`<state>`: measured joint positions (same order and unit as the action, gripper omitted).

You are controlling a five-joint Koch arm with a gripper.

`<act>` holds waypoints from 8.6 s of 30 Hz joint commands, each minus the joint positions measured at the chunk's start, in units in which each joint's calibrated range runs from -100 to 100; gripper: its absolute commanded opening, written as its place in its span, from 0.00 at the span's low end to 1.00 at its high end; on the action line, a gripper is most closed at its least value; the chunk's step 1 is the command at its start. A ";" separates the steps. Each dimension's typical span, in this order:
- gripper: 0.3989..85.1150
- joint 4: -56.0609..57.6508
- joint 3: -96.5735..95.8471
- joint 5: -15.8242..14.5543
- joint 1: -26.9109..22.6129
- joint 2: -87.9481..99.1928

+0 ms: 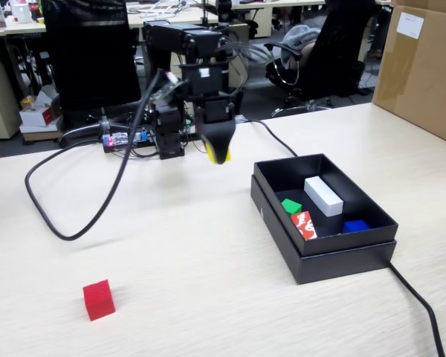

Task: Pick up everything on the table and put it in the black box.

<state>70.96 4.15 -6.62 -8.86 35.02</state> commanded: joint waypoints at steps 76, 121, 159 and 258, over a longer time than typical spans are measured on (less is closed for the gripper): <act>0.54 -16.23 62.12 13.82 23.64 -76.84; 0.49 3.90 62.21 18.56 25.10 -72.02; 0.32 -6.04 67.20 17.63 23.49 -81.66; 0.16 1.65 39.82 -2.49 -7.23 -45.40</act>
<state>74.91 43.13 -8.57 -16.09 -12.36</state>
